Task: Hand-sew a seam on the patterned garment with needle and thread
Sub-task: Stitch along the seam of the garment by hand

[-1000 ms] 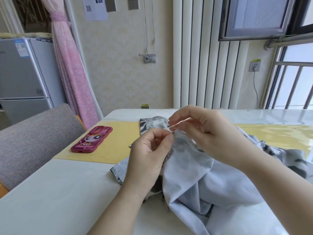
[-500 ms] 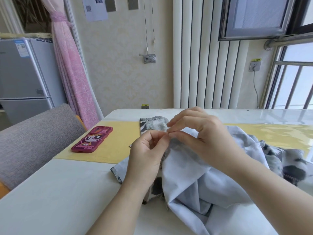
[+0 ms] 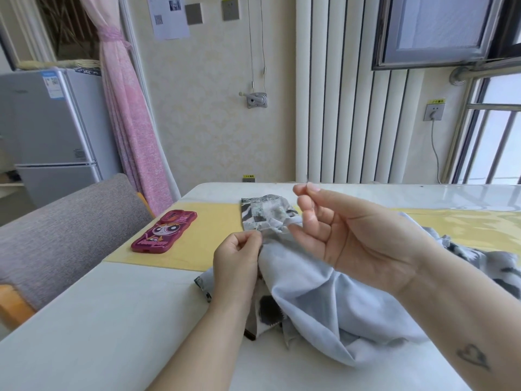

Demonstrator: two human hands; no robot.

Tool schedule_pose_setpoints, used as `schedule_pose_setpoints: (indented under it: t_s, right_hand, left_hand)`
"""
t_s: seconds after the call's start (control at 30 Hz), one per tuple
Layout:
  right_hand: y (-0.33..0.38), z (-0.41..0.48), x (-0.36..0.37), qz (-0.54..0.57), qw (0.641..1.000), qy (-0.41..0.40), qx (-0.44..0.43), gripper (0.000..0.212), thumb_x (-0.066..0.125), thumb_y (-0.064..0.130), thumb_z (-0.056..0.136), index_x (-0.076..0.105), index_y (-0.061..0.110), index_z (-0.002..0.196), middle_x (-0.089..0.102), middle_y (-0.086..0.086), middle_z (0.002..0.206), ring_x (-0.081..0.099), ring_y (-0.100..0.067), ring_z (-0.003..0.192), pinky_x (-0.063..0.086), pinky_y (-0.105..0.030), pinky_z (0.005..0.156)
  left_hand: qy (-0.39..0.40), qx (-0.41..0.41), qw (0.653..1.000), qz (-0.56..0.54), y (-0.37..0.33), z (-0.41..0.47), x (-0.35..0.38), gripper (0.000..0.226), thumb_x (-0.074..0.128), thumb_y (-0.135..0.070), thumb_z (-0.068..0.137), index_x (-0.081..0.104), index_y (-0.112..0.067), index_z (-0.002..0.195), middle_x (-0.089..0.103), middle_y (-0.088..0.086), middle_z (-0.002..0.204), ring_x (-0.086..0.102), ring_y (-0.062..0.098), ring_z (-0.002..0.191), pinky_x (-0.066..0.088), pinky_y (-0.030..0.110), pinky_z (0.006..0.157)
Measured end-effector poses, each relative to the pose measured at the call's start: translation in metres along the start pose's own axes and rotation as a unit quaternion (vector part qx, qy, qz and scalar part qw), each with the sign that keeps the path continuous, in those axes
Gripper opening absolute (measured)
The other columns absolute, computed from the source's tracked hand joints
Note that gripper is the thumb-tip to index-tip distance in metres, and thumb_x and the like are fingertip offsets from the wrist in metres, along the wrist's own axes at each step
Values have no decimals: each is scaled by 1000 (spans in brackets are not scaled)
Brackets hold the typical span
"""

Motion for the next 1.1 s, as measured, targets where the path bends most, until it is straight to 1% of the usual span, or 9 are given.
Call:
schedule_pose_setpoints:
  t_s: [0.27, 0.43, 0.6, 0.67, 0.77, 0.83, 0.9, 1.0, 1.1]
  right_hand:
    - [-3, -5, 7, -1, 999, 30, 43, 11, 63, 14, 69, 70, 6, 68, 58, 1, 53, 47, -3, 34, 53, -18, 49]
    - [0, -9, 10, -122, 989, 85, 28, 12, 61, 20, 73, 71, 13, 72, 63, 0, 62, 53, -8, 42, 51, -19, 50]
    - [39, -3, -12, -510, 833, -78, -199, 19, 72, 42, 68, 72, 24, 73, 71, 8, 97, 67, -13, 88, 47, -33, 91]
    - [40, 2, -15, -562, 800, -48, -205, 10, 70, 38, 72, 71, 29, 68, 62, 20, 113, 58, 1, 107, 36, -26, 102]
    - [29, 9, -23, -609, 775, 40, -163, 13, 71, 26, 79, 71, 28, 66, 60, 23, 115, 52, 11, 110, 32, -8, 94]
    - [25, 14, -31, -607, 779, 50, -147, 18, 70, 18, 82, 68, 24, 65, 68, 18, 85, 61, 8, 84, 38, -3, 74]
    - [25, 18, -41, -588, 795, 35, -143, 15, 70, 17, 84, 69, 16, 69, 65, 2, 65, 56, 1, 63, 41, -12, 64]
    - [33, 20, -49, -581, 796, 4, -169, 11, 73, 25, 82, 73, 15, 77, 70, -16, 80, 59, -23, 72, 50, -48, 74]
    - [38, 20, -49, -590, 787, -14, -178, 8, 72, 24, 80, 74, 16, 77, 72, -15, 81, 64, -36, 77, 49, -52, 83]
  left_hand:
    - [-34, -9, 999, 29, 4, 4, -8, 8, 67, -20, 85, 69, -13, 86, 73, 7, 93, 66, 22, 91, 52, 41, 88]
    - [-25, 14, 999, 19, -3, 2, -6, 10, 65, -25, 87, 67, -15, 87, 72, 8, 89, 64, 22, 84, 51, 41, 82]
    - [41, 14, 996, -76, -21, -7, 7, 17, 61, -21, 90, 68, -24, 75, 64, 12, 85, 56, 23, 80, 44, 39, 76]
    - [69, 26, 992, -107, -30, -13, 11, 16, 60, -16, 90, 66, -20, 76, 65, 13, 85, 57, 23, 82, 46, 37, 76]
    - [108, 31, 984, -135, -39, -20, 17, 12, 60, -15, 87, 64, -17, 76, 65, 12, 81, 60, 23, 77, 49, 35, 73]
    - [119, 23, 981, -149, -40, -21, 19, 16, 55, -11, 89, 61, -14, 76, 65, 9, 73, 61, 19, 68, 51, 29, 65]
    - [118, 21, 981, -154, -40, -21, 19, 17, 52, -10, 90, 60, -14, 76, 65, 7, 71, 62, 17, 66, 52, 25, 61]
    - [108, 21, 981, -161, -39, -20, 19, 14, 54, -11, 90, 62, -13, 79, 67, 9, 79, 64, 20, 77, 52, 32, 73]
    - [97, -6, 979, -181, -33, -18, 18, 18, 55, -14, 90, 64, -1, 97, 70, 18, 96, 66, 28, 90, 51, 41, 86]
Point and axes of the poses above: each hand's wrist, its own z-axis towards the middle knuckle, its own x-axis out of the palm, y = z × x, the point moved 6 cm from there along z, towards the middle knuckle
